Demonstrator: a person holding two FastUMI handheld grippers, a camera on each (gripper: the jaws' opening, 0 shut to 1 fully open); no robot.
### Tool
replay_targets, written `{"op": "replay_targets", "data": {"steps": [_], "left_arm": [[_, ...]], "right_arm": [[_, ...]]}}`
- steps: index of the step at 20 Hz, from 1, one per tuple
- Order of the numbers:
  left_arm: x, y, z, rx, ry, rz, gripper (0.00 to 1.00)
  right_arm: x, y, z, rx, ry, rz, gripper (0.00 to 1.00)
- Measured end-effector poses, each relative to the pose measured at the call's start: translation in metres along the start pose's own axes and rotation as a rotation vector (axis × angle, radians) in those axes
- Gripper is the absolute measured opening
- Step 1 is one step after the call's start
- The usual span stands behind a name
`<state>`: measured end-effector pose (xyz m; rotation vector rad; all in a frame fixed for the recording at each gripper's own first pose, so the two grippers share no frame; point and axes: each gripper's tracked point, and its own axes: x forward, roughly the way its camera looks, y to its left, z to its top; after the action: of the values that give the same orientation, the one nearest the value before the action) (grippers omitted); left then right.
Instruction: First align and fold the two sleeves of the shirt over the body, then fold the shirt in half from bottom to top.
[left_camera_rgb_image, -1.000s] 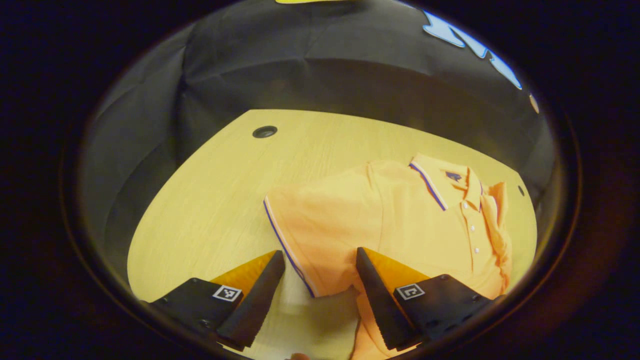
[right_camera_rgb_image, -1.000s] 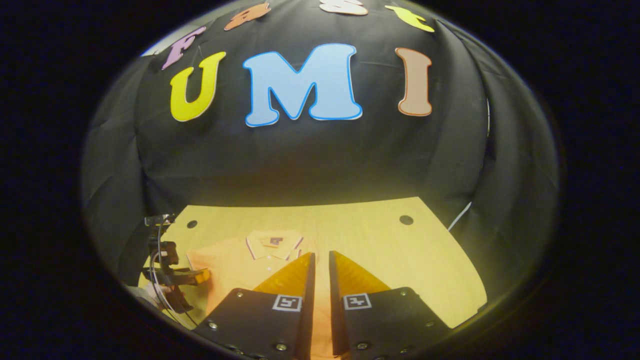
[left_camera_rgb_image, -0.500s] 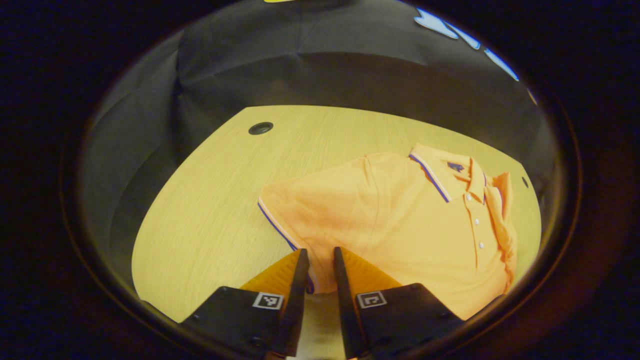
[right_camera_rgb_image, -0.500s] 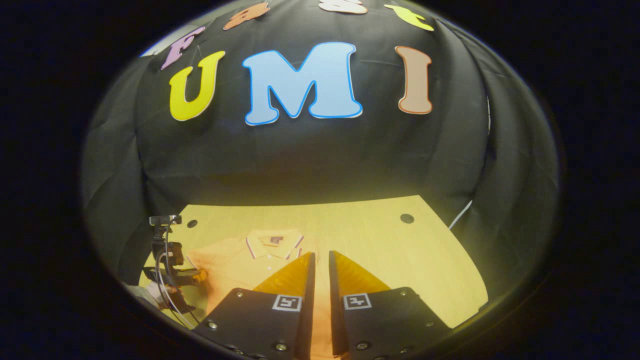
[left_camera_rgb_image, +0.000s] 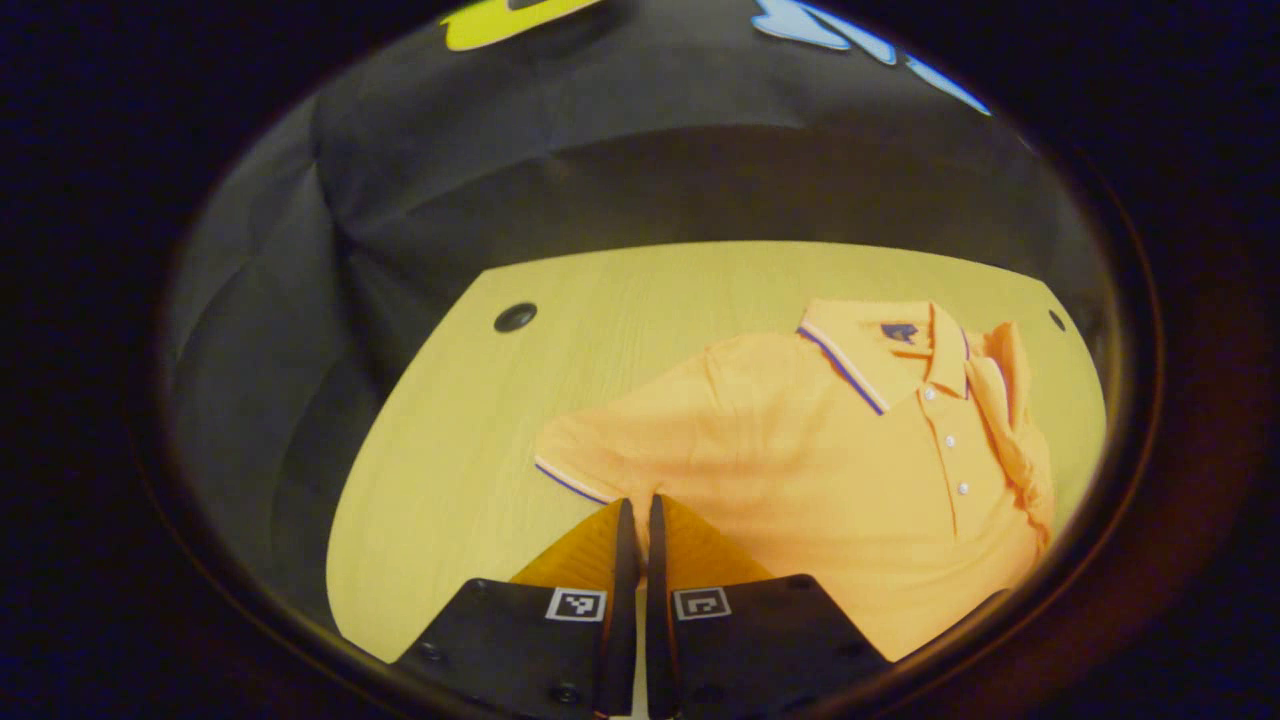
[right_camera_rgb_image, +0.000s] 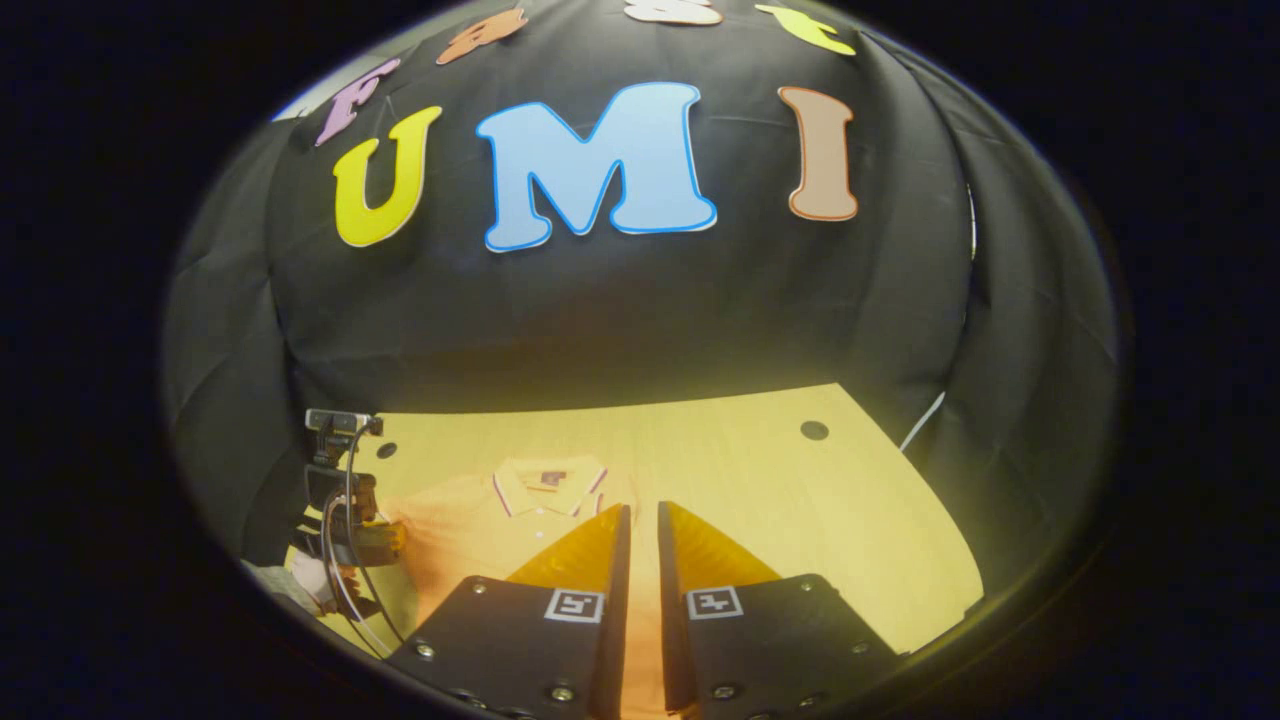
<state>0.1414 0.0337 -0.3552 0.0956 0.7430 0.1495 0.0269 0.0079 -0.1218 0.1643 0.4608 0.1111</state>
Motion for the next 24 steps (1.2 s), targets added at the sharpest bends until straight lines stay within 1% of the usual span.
{"op": "replay_targets", "data": {"steps": [4,6,7,11,14,15,16,17,18,19,20,21,24], "left_arm": [[-0.023,-0.056,0.038,0.199,-0.110,-0.081,0.11],[-0.036,-0.091,0.039,0.256,-0.126,-0.143,0.11],[-0.037,-0.105,0.034,0.282,-0.126,-0.161,0.11],[-0.039,-0.145,0.009,0.352,-0.075,-0.229,0.10],[-0.032,-0.159,-0.009,0.357,-0.020,-0.252,0.11],[-0.031,-0.166,-0.014,0.351,-0.005,-0.280,0.11],[-0.033,-0.172,-0.018,0.342,0.010,-0.315,0.14],[-0.037,-0.178,-0.022,0.328,0.020,-0.356,0.23],[-0.041,-0.181,-0.023,0.321,0.021,-0.376,0.51],[-0.043,-0.180,-0.023,0.309,0.023,-0.383,0.59],[-0.044,-0.177,-0.023,0.299,0.022,-0.377,0.75],[-0.046,-0.176,-0.024,0.282,0.022,-0.383,0.75],[-0.055,-0.161,-0.022,0.240,0.011,-0.372,0.76]], "right_arm": [[-0.002,-0.005,-0.007,0.038,0.006,-0.004,0.16],[-0.003,-0.010,-0.011,0.060,0.008,-0.010,0.16],[-0.004,-0.012,-0.013,0.071,0.007,-0.015,0.16],[-0.009,-0.030,-0.024,0.104,0.016,-0.042,0.16],[-0.013,-0.042,-0.034,0.133,0.031,-0.063,0.16],[-0.015,-0.047,-0.038,0.141,0.036,-0.071,0.16],[-0.016,-0.051,-0.041,0.148,0.041,-0.077,0.16],[-0.017,-0.054,-0.044,0.153,0.046,-0.083,0.16],[-0.018,-0.057,-0.048,0.158,0.052,-0.085,0.16],[-0.017,-0.057,-0.051,0.163,0.057,-0.086,0.16],[-0.017,-0.058,-0.053,0.169,0.060,-0.085,0.16],[-0.016,-0.058,-0.053,0.175,0.063,-0.082,0.16],[-0.012,-0.054,-0.057,0.176,0.073,-0.070,0.16]]}}
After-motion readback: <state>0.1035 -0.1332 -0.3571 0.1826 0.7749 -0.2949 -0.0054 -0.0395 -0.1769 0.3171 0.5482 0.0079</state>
